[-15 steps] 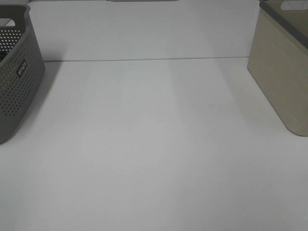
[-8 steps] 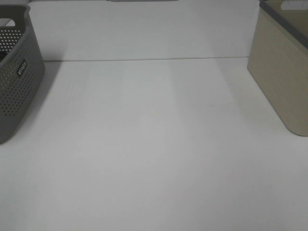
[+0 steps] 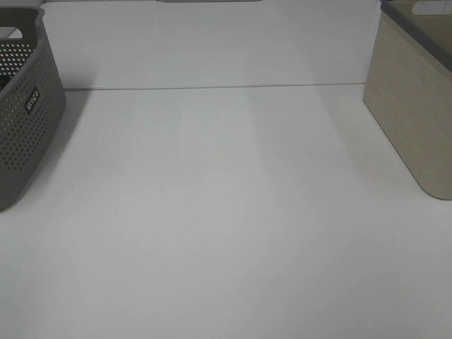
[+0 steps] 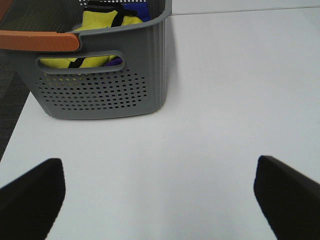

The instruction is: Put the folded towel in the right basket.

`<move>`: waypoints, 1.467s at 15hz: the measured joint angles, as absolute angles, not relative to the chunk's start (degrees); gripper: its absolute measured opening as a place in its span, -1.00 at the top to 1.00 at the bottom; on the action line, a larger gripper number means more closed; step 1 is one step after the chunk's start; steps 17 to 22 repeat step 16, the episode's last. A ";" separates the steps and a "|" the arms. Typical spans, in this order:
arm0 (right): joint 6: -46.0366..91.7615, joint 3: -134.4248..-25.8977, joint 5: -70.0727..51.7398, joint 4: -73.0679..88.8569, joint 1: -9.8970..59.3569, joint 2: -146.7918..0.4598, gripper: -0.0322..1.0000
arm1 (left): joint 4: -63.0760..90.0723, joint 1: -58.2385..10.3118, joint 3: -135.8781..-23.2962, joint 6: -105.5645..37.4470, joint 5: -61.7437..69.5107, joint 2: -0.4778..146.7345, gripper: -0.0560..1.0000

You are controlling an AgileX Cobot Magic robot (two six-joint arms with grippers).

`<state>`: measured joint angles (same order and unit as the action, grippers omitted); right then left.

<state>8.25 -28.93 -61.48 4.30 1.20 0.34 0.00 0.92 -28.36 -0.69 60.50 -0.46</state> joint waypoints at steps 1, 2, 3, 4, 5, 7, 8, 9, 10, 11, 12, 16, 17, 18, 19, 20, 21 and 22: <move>8.25 -28.93 -61.48 4.30 1.20 0.34 -0.35 | 0.00 0.92 -28.36 -0.69 60.50 -0.46 -0.95; 8.25 -28.93 -61.48 4.30 1.20 0.34 -0.35 | 0.00 0.92 -28.36 -0.69 60.50 -0.46 -0.95; 8.25 -28.93 -61.48 4.30 1.20 0.34 -0.35 | 0.00 0.92 -28.36 -0.69 60.50 -0.46 -0.95; 8.25 -28.93 -61.48 4.30 1.20 0.34 -0.35 | 0.00 0.92 -28.36 -0.69 60.50 -0.46 -0.95; 8.25 -28.93 -61.48 4.30 1.20 0.34 -0.35 | 0.00 0.92 -28.36 -0.69 60.50 -0.46 -0.95; 8.25 -28.93 -61.48 4.30 1.20 0.34 -0.35 | 0.00 0.92 -28.36 -0.69 60.50 -0.46 -0.95; 8.25 -28.93 -61.48 4.30 1.20 0.34 -0.35 | 0.00 0.92 -28.36 -0.69 60.50 -0.46 -0.95; 8.25 -28.93 -61.48 4.30 1.20 0.34 -0.35 | 0.00 0.92 -28.36 -0.69 60.50 -0.46 -0.95; 8.25 -28.93 -61.48 4.30 1.20 0.34 -0.35 | 0.00 0.92 -28.36 -0.69 60.50 -0.46 -0.95; 8.25 -28.93 -61.48 4.30 1.20 0.34 -0.35 | 0.00 0.92 -28.36 -0.69 60.50 -0.46 -0.95; 8.25 -28.93 -61.48 4.30 1.20 0.34 -0.35 | 0.00 0.92 -28.36 -0.69 60.50 -0.46 -0.95; 8.25 -28.93 -61.48 4.30 1.20 0.34 -0.35 | 0.00 0.92 -28.36 -0.69 60.50 -0.46 -0.95; 8.25 -28.93 -61.48 4.30 1.20 0.34 -0.35 | 0.00 0.92 -28.36 -0.69 60.50 -0.46 -0.95; 8.25 -28.93 -61.48 4.30 1.20 0.34 -0.35 | 0.00 0.92 -28.36 -0.69 60.50 -0.46 -0.95; 8.25 -28.93 -61.48 4.30 1.20 0.34 -0.35 | 0.00 0.92 -28.36 -0.69 60.50 -0.46 -0.95; 8.25 -28.93 -61.48 4.30 1.20 0.34 -0.35 | 0.00 0.92 -28.36 -0.69 60.50 -0.46 -0.95; 8.25 -28.93 -61.48 4.30 1.20 0.34 -0.35 | 0.00 0.92 -28.36 -0.69 60.50 -0.46 -0.95; 8.25 -28.93 -61.48 4.30 1.20 0.34 -0.35 | 0.00 0.92 -28.36 -0.69 60.50 -0.46 -0.95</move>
